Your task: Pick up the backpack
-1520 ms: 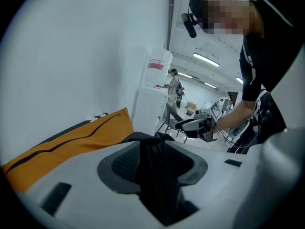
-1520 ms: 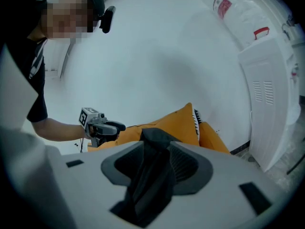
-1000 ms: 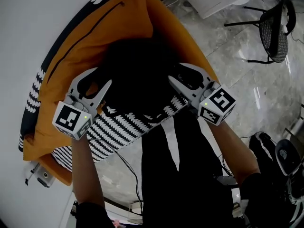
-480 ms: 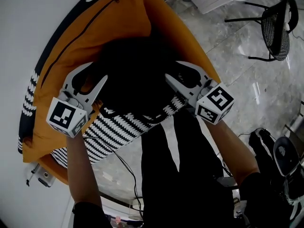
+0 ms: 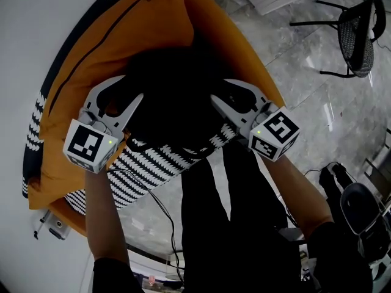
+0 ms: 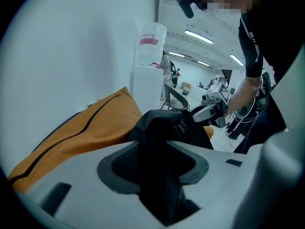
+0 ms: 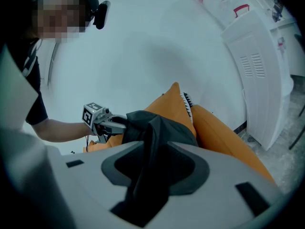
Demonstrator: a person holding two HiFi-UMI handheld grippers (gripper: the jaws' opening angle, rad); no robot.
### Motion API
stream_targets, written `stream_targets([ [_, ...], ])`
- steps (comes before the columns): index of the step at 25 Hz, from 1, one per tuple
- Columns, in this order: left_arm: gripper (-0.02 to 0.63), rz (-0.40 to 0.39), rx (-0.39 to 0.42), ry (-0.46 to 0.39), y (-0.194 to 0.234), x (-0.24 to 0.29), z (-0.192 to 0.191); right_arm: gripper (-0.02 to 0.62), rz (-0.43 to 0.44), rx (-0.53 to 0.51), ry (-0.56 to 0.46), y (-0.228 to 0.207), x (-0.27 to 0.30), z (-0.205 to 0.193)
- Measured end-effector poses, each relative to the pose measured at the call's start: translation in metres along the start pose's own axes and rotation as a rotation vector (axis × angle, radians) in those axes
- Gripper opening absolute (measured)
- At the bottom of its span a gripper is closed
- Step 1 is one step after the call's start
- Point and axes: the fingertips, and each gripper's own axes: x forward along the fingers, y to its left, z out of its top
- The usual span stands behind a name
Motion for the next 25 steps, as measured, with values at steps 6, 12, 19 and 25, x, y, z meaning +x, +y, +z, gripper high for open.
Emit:
stream_targets([
  [6,0.172,-0.012,-0.005,0.010,-0.002,0.010,-0.005,0.152,-0.002,0.008,0.004,-0.001,0.002,-0.003],
  [12,0.164,-0.037,-0.006,0.006,-0.006,0.018,-0.002,0.127,0.012,0.005,0.005,0.002,0.005,-0.003],
  [19,0.138,-0.042,-0.047,-0.003,-0.004,0.022,-0.005,0.089,0.018,0.014,0.007,0.000,0.008,-0.006],
  [25,0.111,-0.042,-0.097,-0.028,-0.003,0.019,-0.009,0.069,0.014,0.024,0.005,0.002,0.011,-0.009],
])
